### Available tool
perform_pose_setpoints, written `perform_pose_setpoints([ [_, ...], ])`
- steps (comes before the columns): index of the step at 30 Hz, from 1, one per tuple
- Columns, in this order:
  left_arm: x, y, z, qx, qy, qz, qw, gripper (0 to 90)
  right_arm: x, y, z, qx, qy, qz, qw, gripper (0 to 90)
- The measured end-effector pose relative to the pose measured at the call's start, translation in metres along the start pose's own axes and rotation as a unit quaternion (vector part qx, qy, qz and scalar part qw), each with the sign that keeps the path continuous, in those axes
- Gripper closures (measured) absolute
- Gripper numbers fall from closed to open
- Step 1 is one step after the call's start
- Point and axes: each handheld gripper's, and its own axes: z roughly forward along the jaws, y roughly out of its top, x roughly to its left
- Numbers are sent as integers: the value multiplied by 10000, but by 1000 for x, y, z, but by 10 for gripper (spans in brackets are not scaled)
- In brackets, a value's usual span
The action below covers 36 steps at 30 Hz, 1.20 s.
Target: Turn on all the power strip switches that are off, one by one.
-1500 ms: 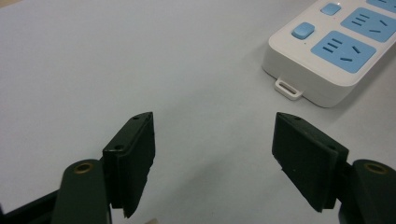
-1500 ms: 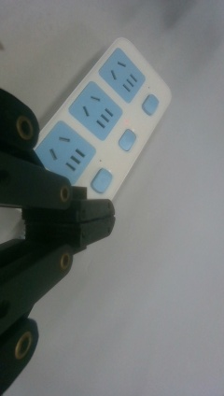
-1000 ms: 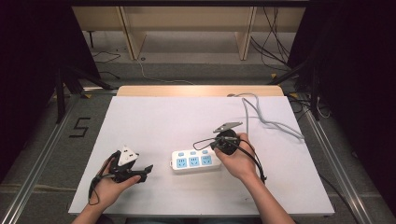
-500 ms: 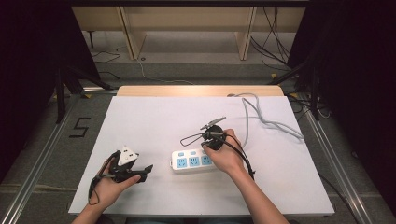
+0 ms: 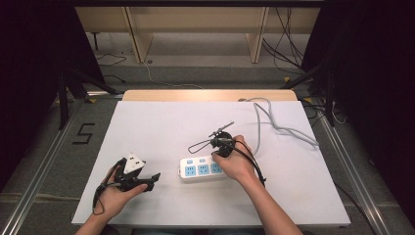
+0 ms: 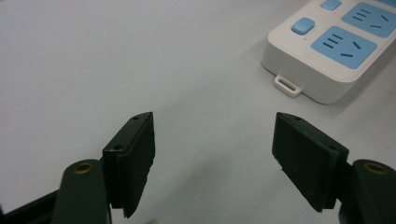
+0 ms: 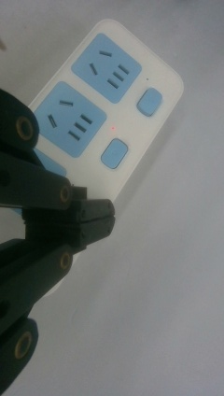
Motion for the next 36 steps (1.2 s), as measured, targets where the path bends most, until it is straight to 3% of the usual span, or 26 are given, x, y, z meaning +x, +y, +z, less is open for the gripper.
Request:
perform_pose_setpoints([
  [22, -1, 0, 0, 6, 14, 38, 10000, 299, 3, 0, 3, 89, -132, 29, 9999, 900],
  [27, 0, 0, 0, 12, -1, -4, 10000, 299, 2, -1, 0, 24, -75, 11, 10000, 900],
  [29, 0, 0, 0, 8, -7, -10, 10000, 299, 4, -1, -3, -145, 51, 23, 9999, 900],
  [32, 0, 0, 0, 13, -3, 3, 10000, 299, 5, 1, -8, -301, 40, -2, 9995, 900],
  [36, -1, 0, 0, -6, 2, 4, 10000, 299, 6, 4, -10, -287, 7, -38, 9996, 900],
])
